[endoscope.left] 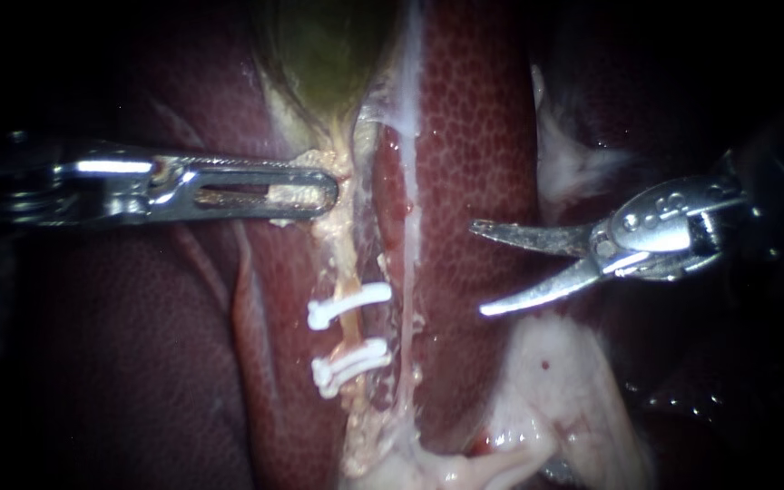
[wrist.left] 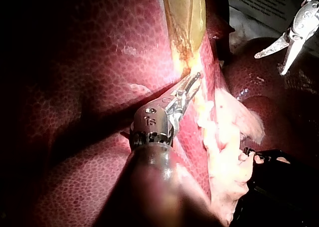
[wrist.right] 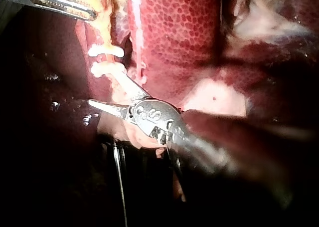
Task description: Go to the cutting position left tube
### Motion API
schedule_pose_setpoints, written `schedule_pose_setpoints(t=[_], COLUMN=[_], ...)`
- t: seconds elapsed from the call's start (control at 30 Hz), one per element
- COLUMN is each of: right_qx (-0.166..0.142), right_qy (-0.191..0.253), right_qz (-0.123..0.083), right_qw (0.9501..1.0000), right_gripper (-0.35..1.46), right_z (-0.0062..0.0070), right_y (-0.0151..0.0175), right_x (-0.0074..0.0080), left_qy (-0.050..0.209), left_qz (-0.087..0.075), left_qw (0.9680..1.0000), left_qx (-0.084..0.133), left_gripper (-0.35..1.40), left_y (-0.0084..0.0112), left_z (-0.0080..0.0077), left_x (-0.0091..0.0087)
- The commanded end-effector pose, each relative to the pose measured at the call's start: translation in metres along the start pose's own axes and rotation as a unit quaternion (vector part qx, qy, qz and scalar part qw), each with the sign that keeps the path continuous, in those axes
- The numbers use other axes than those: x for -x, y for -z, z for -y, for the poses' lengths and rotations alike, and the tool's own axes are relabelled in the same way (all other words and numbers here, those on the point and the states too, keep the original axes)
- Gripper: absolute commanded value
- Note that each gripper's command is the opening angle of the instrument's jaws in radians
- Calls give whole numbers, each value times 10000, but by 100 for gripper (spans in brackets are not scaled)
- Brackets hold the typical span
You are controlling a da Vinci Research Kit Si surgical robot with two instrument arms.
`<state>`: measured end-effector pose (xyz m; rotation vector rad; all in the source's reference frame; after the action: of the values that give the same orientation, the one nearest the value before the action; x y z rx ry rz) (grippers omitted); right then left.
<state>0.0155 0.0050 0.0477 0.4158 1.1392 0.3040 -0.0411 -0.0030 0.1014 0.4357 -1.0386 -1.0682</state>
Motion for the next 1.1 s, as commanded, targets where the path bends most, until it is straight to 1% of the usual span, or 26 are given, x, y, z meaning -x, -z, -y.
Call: schedule_pose_setpoints(t=[0.03,0.1,0.2,0.23,0.37,0.53,0.63,0.93,1.03,1.1], right_qx=[2,2,4,6,9,10,11,0,-42,-90], right_qy=[-3,-3,-3,-3,-2,-3,-3,1,16,64], right_qz=[1,1,1,1,2,2,2,-1,-14,-29], right_qw=[10000,10000,10000,10000,10000,10000,10000,10000,10000,9999], right_gripper=[143,143,143,143,143,143,143,143,143,143], right_z=[1,1,0,0,0,-1,-1,0,0,1], right_y=[0,0,-1,-1,-2,-2,-2,-4,-11,-21], right_x=[0,0,0,1,2,2,2,3,8,15], left_qy=[0,1,12,21,60,118,138,142,143,143], left_qz=[0,-3,-25,-42,-31,71,117,128,128,128], left_qw=[10000,10000,10000,10000,10000,9999,9998,9998,9998,9998], left_qx=[-2,-8,-45,-78,-11,13,27,19,20,20], left_gripper=[-35,-35,-35,-35,-35,-35,-35,-35,-35,-35], left_y=[0,2,12,18,40,65,73,76,76,76], left_z=[0,0,-3,-3,-3,2,4,5,5,5], left_x=[0,1,7,10,25,42,47,48,48,48])
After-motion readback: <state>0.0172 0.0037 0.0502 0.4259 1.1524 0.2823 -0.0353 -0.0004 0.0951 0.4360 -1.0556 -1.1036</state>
